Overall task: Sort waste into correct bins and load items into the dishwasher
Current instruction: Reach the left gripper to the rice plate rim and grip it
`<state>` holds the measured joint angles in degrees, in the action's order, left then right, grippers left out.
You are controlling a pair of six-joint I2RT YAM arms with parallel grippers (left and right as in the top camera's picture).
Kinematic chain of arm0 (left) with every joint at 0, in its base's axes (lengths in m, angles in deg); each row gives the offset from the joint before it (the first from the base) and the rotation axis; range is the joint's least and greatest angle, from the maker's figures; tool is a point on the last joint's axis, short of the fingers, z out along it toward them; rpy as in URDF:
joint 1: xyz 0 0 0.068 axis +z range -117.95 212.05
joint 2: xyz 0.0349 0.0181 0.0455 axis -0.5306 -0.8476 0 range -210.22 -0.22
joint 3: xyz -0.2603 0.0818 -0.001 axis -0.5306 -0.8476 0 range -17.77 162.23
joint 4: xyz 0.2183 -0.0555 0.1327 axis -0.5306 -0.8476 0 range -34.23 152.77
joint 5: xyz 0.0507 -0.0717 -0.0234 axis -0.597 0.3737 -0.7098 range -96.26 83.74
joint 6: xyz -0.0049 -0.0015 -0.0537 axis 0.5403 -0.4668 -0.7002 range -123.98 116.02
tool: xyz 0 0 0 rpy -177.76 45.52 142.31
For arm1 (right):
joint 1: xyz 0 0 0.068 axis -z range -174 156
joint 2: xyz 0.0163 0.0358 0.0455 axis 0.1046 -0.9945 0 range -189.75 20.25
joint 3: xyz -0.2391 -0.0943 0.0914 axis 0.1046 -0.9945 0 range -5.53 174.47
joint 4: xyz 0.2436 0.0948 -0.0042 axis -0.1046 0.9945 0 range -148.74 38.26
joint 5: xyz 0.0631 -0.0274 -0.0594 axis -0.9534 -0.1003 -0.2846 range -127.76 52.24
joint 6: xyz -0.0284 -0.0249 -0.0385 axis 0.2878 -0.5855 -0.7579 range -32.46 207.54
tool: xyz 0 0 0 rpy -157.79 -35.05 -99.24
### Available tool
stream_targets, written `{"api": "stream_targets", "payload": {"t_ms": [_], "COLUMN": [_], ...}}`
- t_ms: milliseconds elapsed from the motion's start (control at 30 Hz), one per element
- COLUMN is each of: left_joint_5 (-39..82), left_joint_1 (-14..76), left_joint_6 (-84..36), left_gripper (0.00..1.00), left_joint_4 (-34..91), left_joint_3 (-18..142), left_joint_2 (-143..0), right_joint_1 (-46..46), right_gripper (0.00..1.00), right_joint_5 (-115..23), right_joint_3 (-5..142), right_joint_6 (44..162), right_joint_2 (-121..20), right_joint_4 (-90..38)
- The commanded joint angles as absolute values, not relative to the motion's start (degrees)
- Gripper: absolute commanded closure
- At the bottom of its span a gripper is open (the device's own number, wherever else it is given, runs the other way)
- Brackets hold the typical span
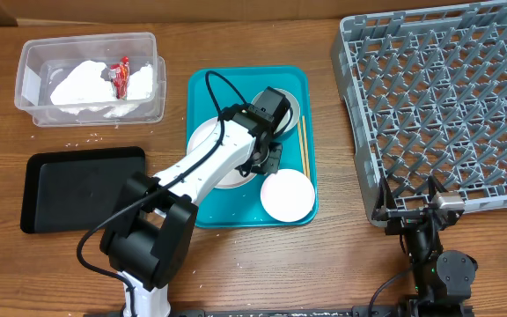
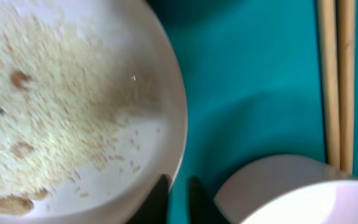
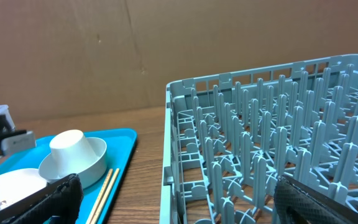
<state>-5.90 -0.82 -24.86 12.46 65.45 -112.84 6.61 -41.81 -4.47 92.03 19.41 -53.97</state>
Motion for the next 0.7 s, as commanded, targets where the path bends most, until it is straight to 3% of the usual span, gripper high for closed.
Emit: {"api": "stream_targets", "payload": {"t_ms": [0,300,667], "left_joint_5": [-8.2,-8.4,-11.2], "left_joint_1": [-0.3,-0.6,-0.6], "left_joint_6": [-24.7,-24.7,-24.7], "left_gripper": [0.59,0.53,0.62], "left_joint_4": [13.3,15.3,17.0], "left_joint_3": [67.0,66.2,65.6], "left_joint_2": [-112.7,-112.8,-115.5], "right_joint_1": [6.4,6.4,6.4], "right_gripper": [0.00,0.00,0.00], "right_joint_5": [-41.4,-41.4,-41.4], "right_joint_3": [-5.1,-5.1,-5.1], "right_joint_6": [92.0,92.0,92.0], "right_joint_2": [20.0,20.0,20.0], "right_joint_4": [-54.2,-54.2,-54.2]}}
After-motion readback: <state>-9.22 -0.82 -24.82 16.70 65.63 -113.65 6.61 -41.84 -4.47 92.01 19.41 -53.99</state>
